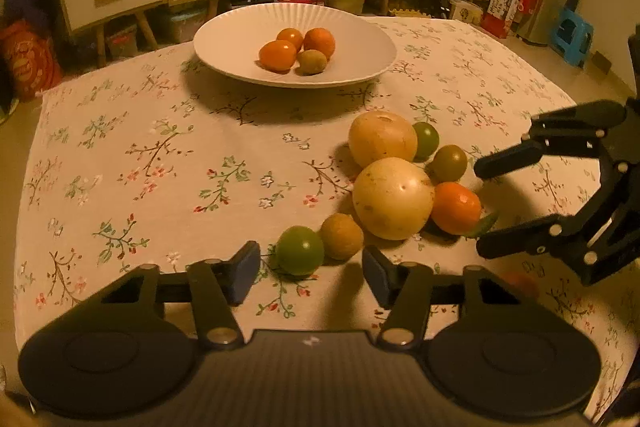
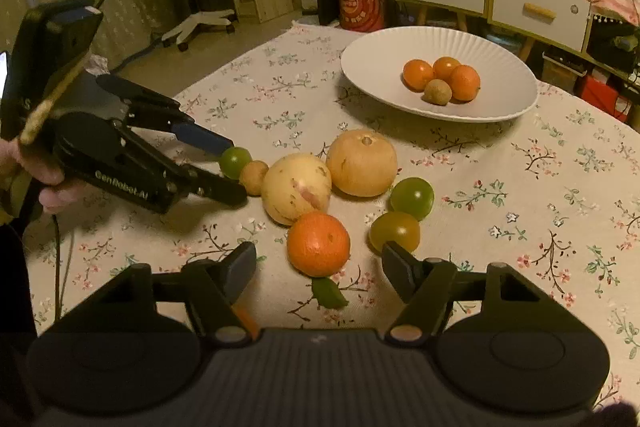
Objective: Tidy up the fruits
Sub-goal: 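Move both open tools back from the plate to the fruit cluster, then grasp a green lime with the left tool while the right tool grasps a large mandarin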
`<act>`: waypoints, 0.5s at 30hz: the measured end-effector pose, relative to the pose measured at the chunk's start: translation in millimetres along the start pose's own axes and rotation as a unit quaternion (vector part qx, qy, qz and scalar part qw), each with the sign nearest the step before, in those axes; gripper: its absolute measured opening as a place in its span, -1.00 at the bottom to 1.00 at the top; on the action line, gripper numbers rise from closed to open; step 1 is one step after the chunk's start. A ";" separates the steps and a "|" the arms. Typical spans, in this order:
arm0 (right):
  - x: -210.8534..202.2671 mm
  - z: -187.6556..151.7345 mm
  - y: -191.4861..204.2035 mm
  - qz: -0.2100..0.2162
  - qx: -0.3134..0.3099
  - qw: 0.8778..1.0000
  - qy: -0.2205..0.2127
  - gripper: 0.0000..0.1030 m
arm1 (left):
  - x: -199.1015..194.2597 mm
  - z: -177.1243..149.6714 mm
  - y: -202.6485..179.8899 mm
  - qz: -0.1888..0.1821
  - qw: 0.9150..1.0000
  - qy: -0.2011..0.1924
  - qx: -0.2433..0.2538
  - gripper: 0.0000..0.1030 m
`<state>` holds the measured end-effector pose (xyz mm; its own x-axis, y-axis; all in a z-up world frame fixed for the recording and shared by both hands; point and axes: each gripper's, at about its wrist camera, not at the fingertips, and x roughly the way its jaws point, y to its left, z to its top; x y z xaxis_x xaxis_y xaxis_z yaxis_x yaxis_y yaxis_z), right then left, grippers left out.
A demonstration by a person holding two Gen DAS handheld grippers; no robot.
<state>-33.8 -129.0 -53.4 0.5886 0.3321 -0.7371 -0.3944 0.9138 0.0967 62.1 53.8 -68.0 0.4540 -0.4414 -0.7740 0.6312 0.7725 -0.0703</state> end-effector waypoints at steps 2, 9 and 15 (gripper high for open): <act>1.0 -0.2 1.0 -0.001 0.000 1.000 0.003 0.22 | -1.3 0.1 3.9 -0.002 1.000 0.000 -0.009 0.07; 4.4 0.8 4.4 -0.004 -0.005 1.000 0.009 0.15 | -2.8 1.1 9.0 -0.011 1.000 -0.002 -0.022 -0.12; 9.1 2.2 4.5 -0.010 -0.007 1.000 0.014 0.03 | -1.2 2.2 10.1 -0.017 0.999 0.003 -0.029 -0.28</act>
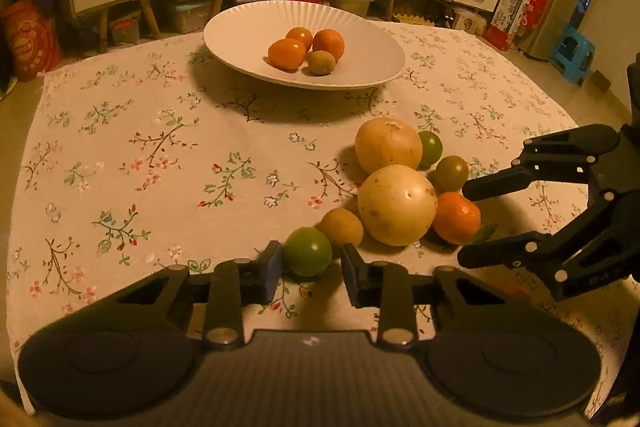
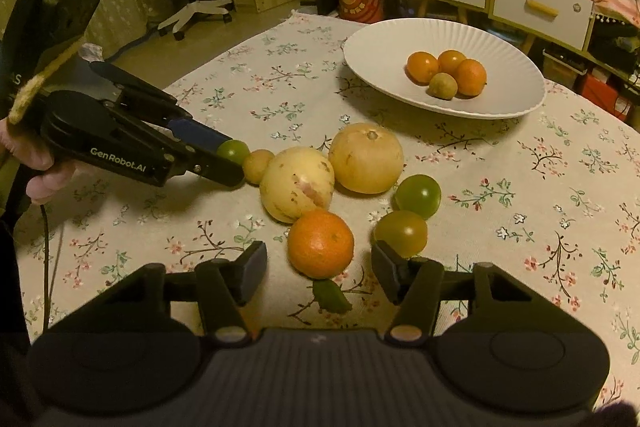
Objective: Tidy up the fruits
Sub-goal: 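Grasp a green lime with the left tool while the right tool grasps a large mandarin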
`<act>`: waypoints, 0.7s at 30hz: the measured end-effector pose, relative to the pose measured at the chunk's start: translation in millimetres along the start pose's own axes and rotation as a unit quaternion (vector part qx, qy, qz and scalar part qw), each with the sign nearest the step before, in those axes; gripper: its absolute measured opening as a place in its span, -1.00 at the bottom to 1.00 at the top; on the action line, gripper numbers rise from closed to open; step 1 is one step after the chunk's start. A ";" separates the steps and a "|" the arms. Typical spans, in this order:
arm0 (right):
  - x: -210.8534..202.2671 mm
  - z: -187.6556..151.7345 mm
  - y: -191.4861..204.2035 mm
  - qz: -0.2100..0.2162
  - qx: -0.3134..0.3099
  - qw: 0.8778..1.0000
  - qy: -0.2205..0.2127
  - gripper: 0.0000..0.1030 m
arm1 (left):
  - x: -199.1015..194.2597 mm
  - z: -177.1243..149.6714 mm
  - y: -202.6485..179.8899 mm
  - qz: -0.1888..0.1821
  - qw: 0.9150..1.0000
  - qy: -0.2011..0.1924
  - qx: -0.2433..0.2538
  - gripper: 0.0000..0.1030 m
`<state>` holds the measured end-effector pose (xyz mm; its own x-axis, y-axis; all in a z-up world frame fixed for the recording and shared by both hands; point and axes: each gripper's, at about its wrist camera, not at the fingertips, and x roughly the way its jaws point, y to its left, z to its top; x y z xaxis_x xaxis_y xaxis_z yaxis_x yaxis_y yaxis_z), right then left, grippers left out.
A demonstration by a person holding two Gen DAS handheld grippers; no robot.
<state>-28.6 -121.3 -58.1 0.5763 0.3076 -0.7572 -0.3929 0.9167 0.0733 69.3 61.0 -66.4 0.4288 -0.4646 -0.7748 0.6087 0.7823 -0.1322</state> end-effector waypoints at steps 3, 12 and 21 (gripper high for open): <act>1.9 0.7 -0.3 -0.002 0.000 1.000 0.002 -0.03 | 0.5 0.6 0.5 0.004 1.000 -0.001 -0.003 -0.28; 7.4 0.1 2.0 -0.009 -0.004 1.000 0.008 -0.07 | 4.2 1.1 0.7 0.011 1.000 -0.001 -0.005 -0.28; 8.8 0.6 2.6 -0.009 -0.006 1.000 0.009 -0.32 | 4.5 1.3 -0.4 0.011 1.000 -0.006 -0.005 -0.40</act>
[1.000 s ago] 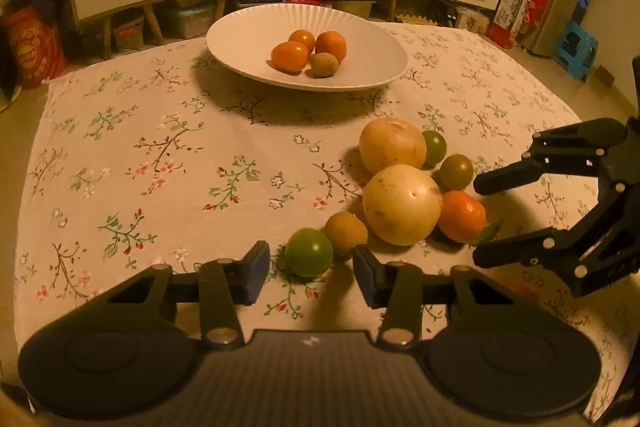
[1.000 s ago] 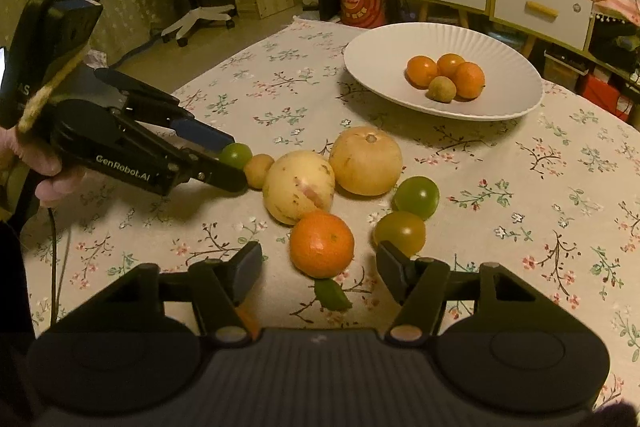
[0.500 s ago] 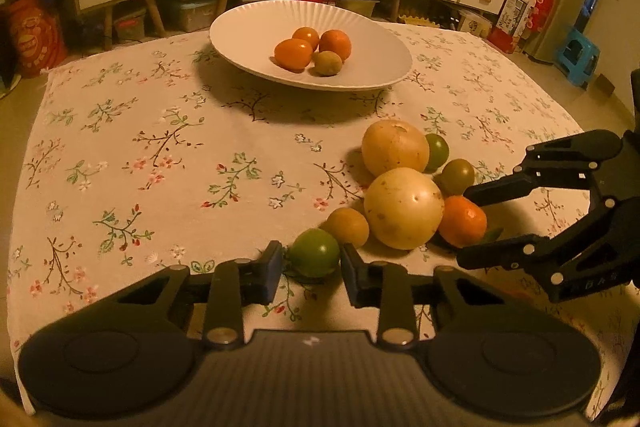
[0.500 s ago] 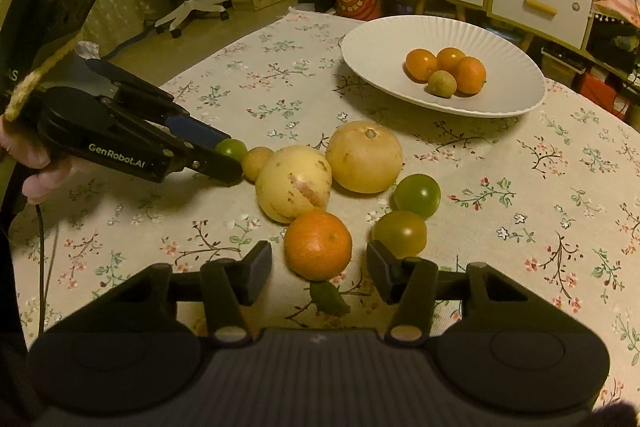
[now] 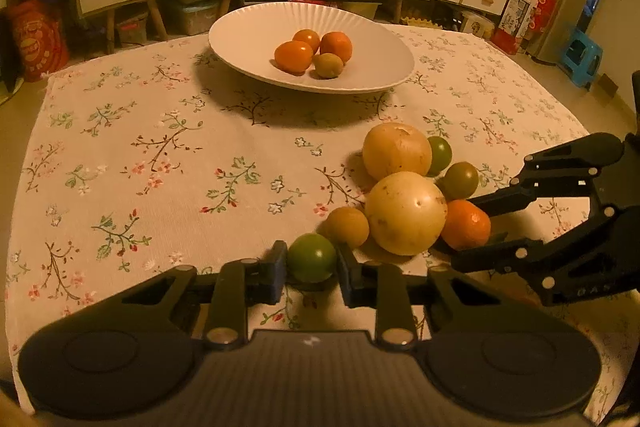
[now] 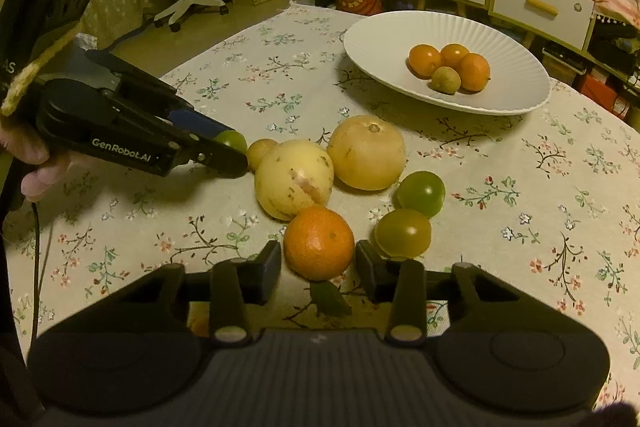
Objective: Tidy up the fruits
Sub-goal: 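Grasp a green lime with the left tool while the right tool grasps a large mandarin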
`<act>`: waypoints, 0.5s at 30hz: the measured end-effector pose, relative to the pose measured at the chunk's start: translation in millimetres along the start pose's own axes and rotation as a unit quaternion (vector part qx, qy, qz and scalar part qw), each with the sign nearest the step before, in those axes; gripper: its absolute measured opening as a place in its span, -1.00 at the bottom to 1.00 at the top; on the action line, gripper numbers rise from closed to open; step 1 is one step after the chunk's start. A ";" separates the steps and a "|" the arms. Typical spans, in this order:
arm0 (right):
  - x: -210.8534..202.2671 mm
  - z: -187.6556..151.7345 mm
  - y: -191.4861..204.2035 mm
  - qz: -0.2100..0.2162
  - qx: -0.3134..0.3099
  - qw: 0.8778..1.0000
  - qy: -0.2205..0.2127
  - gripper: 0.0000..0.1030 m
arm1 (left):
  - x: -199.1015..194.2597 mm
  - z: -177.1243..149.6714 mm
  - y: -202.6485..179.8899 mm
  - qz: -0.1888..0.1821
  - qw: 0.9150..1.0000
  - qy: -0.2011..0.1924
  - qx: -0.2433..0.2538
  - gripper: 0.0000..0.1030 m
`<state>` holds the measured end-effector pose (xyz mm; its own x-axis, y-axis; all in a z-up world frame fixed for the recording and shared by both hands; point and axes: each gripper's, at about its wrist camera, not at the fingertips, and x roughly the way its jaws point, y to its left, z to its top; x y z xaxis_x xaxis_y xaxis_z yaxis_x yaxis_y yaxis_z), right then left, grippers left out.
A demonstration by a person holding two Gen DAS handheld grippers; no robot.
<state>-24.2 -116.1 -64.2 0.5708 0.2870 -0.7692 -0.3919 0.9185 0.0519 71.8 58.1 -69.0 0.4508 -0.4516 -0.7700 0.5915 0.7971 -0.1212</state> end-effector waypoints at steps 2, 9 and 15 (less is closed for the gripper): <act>-0.8 -0.2 -0.3 0.000 0.001 1.000 -0.001 -0.32 | -0.1 0.2 0.3 0.000 1.000 0.000 -0.001 -0.40; -0.7 -0.3 0.6 -0.003 -0.002 1.000 -0.001 -0.33 | 0.5 0.1 -0.9 0.002 1.000 0.000 -0.001 -0.39; -1.7 2.1 5.0 -0.020 -0.008 1.000 -0.003 -0.34 | -0.7 -0.9 -7.8 0.016 1.000 -0.002 0.003 -0.40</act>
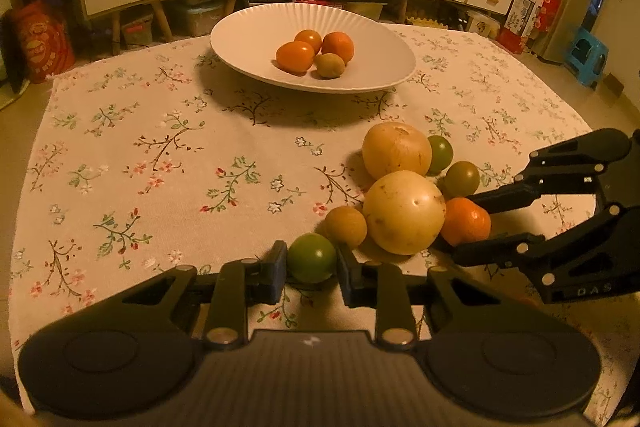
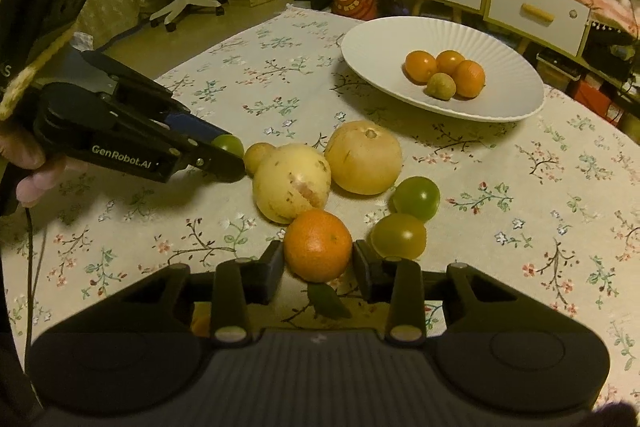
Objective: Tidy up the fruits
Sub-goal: 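Grasp a green lime with the left tool while the right tool grasps a large mandarin, then carry the lime and mandarin over the white plate and open both tools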
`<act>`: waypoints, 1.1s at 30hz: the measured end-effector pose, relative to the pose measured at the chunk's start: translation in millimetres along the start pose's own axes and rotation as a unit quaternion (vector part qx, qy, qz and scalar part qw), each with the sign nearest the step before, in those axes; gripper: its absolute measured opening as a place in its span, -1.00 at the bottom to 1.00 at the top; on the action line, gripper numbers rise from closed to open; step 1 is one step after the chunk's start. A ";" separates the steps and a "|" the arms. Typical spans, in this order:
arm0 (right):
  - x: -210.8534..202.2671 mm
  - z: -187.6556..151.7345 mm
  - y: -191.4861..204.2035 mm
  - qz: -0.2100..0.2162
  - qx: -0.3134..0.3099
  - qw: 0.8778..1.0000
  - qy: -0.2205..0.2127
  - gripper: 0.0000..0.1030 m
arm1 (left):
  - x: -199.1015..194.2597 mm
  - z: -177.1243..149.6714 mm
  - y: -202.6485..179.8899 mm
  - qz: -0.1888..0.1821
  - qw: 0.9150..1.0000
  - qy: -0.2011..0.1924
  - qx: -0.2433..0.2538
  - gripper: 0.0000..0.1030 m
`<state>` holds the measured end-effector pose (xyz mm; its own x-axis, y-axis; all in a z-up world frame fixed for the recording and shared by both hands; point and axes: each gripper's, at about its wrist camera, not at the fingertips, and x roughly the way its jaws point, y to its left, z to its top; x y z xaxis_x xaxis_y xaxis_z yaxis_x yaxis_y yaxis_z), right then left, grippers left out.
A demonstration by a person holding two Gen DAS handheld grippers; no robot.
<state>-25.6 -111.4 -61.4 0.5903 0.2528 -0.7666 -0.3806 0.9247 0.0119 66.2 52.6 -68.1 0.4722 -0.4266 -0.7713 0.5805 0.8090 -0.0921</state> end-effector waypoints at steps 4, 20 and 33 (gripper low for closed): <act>-2.4 4.0 3.0 -0.012 -0.002 1.000 -0.002 -0.37 | -1.6 2.1 -4.8 0.001 1.000 0.003 -0.002 -0.40; 0.1 7.0 12.6 -0.042 -0.006 0.999 0.005 -0.38 | -5.0 5.8 -12.2 0.034 0.999 0.011 -0.020 -0.40; -4.2 10.0 25.0 -0.053 -0.019 0.998 -0.002 -0.41 | -9.0 6.6 -15.5 0.045 0.999 0.008 -0.027 -0.40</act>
<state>-30.6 -86.5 -51.4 0.6319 0.1553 -0.7593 -0.3425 0.9348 -0.0939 57.3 41.2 -55.6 0.5105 -0.3452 -0.7876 0.4986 0.8650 -0.0560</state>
